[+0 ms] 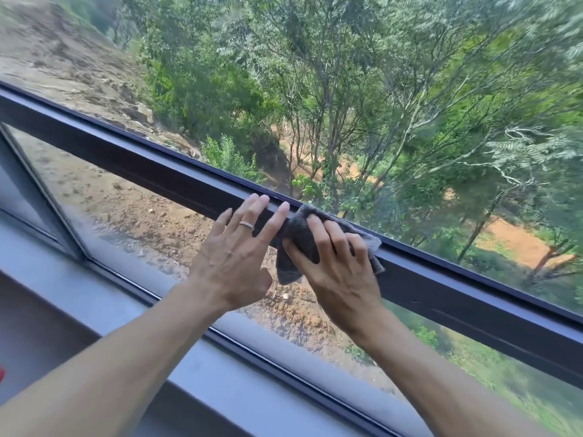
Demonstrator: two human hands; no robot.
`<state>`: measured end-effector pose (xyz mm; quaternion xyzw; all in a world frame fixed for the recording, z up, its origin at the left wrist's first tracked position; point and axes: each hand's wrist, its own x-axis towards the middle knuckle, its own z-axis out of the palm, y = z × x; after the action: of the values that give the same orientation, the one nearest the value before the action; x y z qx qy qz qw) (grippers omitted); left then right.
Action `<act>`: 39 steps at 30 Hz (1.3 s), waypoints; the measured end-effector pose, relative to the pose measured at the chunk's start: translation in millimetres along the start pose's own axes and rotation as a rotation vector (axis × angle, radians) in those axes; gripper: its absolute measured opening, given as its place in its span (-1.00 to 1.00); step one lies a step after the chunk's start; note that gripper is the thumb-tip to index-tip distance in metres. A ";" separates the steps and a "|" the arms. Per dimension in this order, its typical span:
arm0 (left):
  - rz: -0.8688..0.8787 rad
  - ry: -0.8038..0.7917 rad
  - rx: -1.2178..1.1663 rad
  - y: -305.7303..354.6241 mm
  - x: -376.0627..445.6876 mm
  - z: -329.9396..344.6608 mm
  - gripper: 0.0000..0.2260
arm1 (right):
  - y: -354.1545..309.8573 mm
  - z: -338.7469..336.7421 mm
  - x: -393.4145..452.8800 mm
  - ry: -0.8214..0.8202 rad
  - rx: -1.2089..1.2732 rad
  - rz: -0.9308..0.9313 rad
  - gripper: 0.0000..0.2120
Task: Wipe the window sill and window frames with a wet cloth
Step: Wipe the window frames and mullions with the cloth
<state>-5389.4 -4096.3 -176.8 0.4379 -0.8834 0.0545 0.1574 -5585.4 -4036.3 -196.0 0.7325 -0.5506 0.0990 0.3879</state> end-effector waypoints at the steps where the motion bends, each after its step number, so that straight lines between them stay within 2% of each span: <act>1: -0.035 0.009 0.015 -6.7 -0.6 -1.5 -0.05 | 7.3 -3.0 -5.4 0.001 0.005 -0.033 -0.51; 4: -0.153 -0.063 0.046 -32.4 7.0 -9.6 -0.05 | 13.3 -6.0 -9.1 0.027 -0.033 -0.046 -0.52; 8: -0.163 -0.125 0.016 -60.9 14.8 -13.5 -0.08 | -26.3 11.3 33.7 0.056 -0.038 0.024 -0.48; 11: -0.186 -0.132 -0.023 -56.2 12.5 -15.7 -0.09 | -50.4 14.8 64.8 0.037 0.040 0.052 -0.54; 17: -0.135 -0.164 -0.015 -65.3 11.3 -15.7 -0.04 | -17.5 6.1 29.7 0.055 0.031 -0.074 -0.58; 19: -0.103 -0.153 -0.037 -67.5 10.7 -14.9 -0.05 | -20.1 10.2 34.4 0.099 -0.016 -0.044 -0.59; 23: 0.015 -0.031 -0.049 -93.6 11.2 -14.2 -0.20 | -76.2 31.1 94.0 0.137 -0.028 0.038 -0.57; 25: -0.025 0.024 -0.015 -115.5 11.2 -15.0 -0.22 | -88.9 31.5 110.3 0.115 0.004 0.064 -0.53; 28: -0.140 -0.039 0.015 -156.3 15.7 -20.8 -0.17 | -75.8 27.0 95.2 0.068 0.031 0.005 -0.53; 31: -0.124 -0.079 0.018 -186.6 17.9 -26.1 -0.17 | -58.4 20.1 76.3 0.061 0.000 -0.004 -0.58; 35: -0.080 -0.102 -0.004 -203.6 18.0 -22.6 -0.11 | -98.5 39.5 123.3 0.086 -0.072 0.019 -0.58; 39: -0.085 -0.059 -0.040 -203.0 14.7 -11.8 -0.08 | -136.8 47.6 166.6 0.081 0.010 0.052 -0.55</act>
<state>-5234.4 -4228.6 -169.4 0.4732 -0.8692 0.0172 0.1423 -5415.7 -4177.4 -195.9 0.7154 -0.5526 0.1415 0.4034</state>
